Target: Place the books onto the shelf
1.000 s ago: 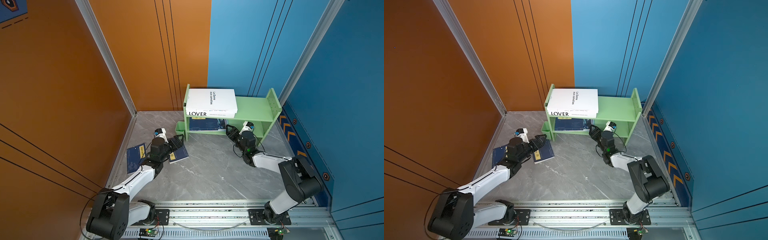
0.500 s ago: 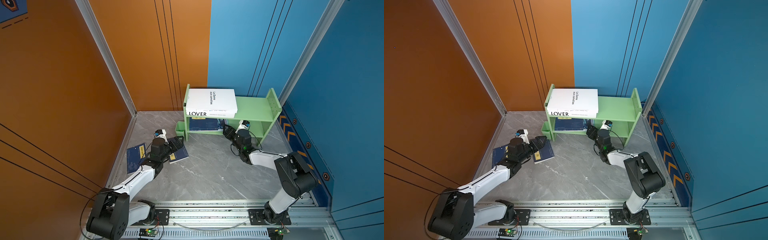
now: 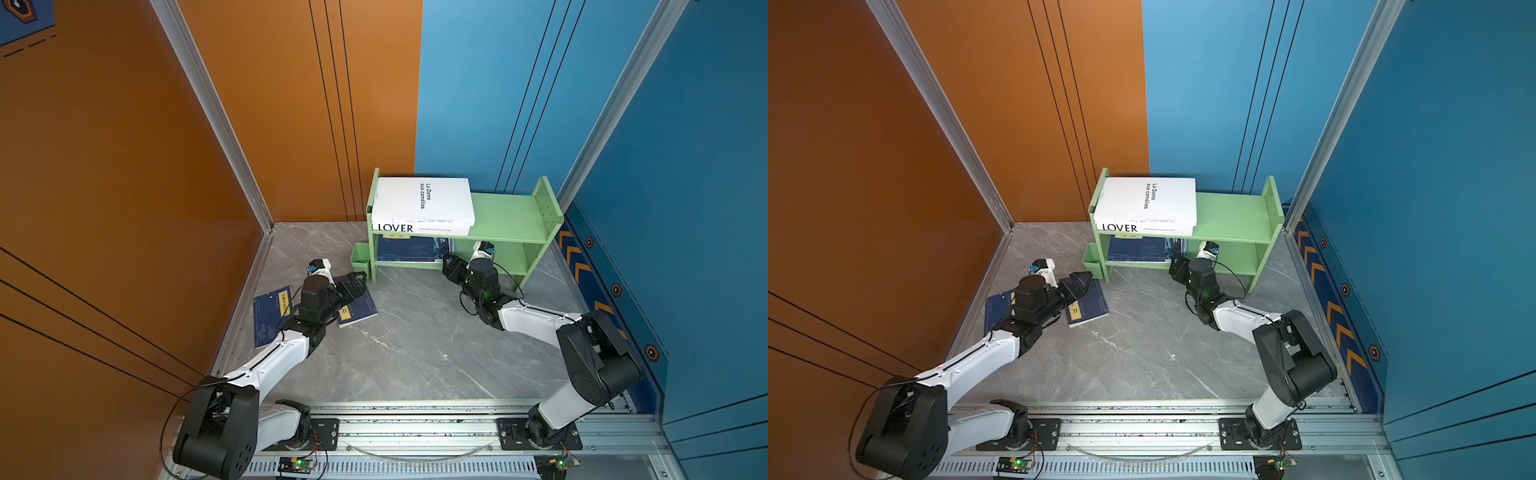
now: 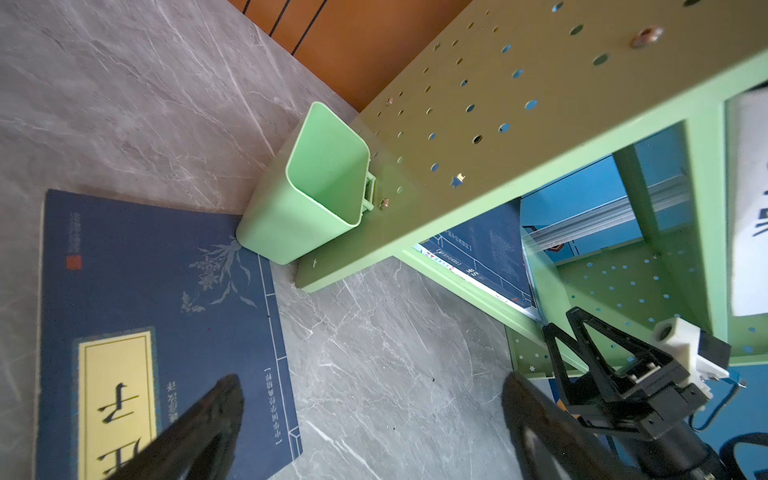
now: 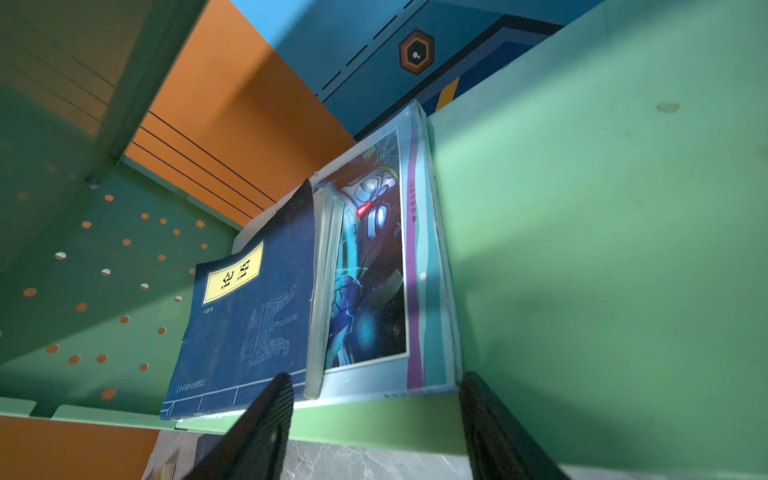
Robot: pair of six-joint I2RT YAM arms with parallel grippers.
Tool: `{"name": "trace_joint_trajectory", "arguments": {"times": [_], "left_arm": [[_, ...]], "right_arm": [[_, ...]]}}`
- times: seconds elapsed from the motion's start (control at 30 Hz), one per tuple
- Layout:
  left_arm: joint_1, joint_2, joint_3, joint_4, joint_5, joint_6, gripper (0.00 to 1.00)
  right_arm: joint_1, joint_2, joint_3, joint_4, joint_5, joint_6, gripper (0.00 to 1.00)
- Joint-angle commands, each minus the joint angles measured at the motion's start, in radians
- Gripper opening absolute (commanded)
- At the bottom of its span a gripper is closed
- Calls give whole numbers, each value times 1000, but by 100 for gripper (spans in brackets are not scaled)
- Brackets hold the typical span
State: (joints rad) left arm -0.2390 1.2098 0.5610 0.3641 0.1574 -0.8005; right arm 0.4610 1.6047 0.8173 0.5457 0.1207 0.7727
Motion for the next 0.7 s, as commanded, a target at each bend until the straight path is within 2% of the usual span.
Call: {"name": "trace_joint_trajectory", "arguments": {"times": [0.0,0.27,0.4,0.57,0.67], "left_arm": [[12,-10,-13,-17,-13,11,98],[27,-28,-24,-40,-10,16,98],[50,-47,-18,-132,-34,45,98],[147,-130,-34,-321,-91,62,98],[210,-169,-45,-425,-84,73,98]], "right_arm": [[20,-39,18,-70,16,-41,66],[24,-83,0,-96,53,-42,67],[49,-127,-15,-121,63,-69,69],[154,-201,-37,-224,129,-107,70],[226,-214,-50,-250,179,-95,70]]}}
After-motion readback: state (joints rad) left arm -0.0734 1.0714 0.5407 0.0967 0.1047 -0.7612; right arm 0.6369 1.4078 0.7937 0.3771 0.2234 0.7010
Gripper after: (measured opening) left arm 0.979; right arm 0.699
